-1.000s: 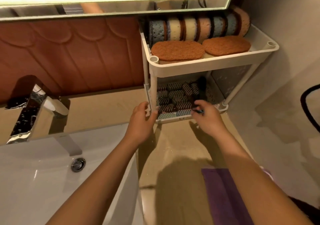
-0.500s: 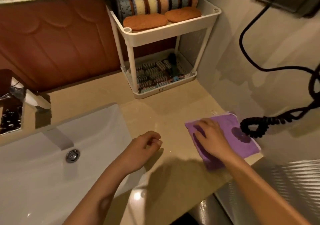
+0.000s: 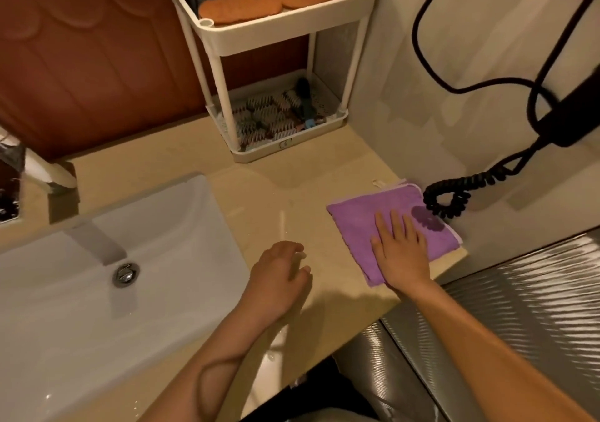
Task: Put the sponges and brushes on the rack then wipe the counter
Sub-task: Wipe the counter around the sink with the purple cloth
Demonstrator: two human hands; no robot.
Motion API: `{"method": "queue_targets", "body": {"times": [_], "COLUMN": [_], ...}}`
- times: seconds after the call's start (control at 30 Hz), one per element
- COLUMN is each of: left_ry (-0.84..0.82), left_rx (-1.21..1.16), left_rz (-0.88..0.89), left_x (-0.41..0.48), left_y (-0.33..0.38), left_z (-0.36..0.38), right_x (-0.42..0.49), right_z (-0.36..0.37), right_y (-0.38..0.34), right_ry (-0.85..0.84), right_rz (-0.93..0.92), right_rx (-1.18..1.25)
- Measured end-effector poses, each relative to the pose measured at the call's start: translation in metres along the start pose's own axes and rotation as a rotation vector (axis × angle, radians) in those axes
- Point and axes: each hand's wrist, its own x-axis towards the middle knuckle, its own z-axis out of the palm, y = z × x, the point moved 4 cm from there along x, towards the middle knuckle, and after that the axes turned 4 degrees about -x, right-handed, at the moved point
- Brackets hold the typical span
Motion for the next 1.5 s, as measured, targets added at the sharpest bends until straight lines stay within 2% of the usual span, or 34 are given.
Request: {"method": "queue_targets", "body": {"times": [0.1, 0.17, 0.2, 0.33, 0.4, 0.47, 0.57, 0.63, 0.73, 0.8, 0.87, 1.1, 1.5], "left_ry": [-0.022, 0.004, 0.007, 0.092, 0.186, 0.188, 0.147, 0.152, 0.279, 0.253, 0.188, 0.153, 0.2], "left_rx": [0.176, 0.242, 0.25, 0.203, 0.228, 0.253, 0.29, 0.253, 0.318, 0.37, 0.341, 0.449, 0.466], "left_rz": [0.054, 0.092, 0.1, 0.059, 0.049, 0.011, -0.081, -0.071, -0.067, -0.048, -0.06, -0.038, -0.096], "left_x": [0.012, 0.03, 0.04, 0.087, 0.105, 0.117, 0.125, 0.133, 0.147, 0.158, 0.171, 0.204, 0.158], "left_y": [0.023, 0.039, 0.047, 0.069, 0.075, 0.075, 0.068, 0.062, 0.054, 0.044, 0.03, 0.0, -0.072], "left_z": [0.032, 0.06, 0.073, 0.103, 0.105, 0.106, 0.109, 0.111, 0.092, 0.077, 0.062, 0.006, -0.048], "right_x": [0.003, 0.014, 0.02, 0.048, 0.059, 0.066, 0.068, 0.072, 0.092, 0.108, 0.122, 0.167, 0.147], "right_z": [-0.008, -0.018, -0.021, -0.015, -0.003, 0.006, 0.0, -0.006, -0.011, -0.013, -0.013, -0.01, -0.019], "right_y": [0.003, 0.01, 0.015, 0.029, 0.033, 0.038, 0.034, 0.027, 0.013, -0.003, -0.02, -0.073, -0.172], "right_ry": [0.007, 0.08, 0.13, 0.048, 0.05, 0.037, 0.059, 0.094, 0.102, 0.126, 0.075, 0.068, 0.069], "right_rz": [-0.046, -0.103, -0.116, -0.185, -0.27, -0.279, -0.267, -0.285, -0.234, -0.228, -0.219, -0.139, -0.311], "right_rx": [-0.028, -0.017, 0.01, 0.064, 0.012, -0.02, 0.09, 0.118, 0.059, 0.094, 0.098, 0.006, 0.002]}}
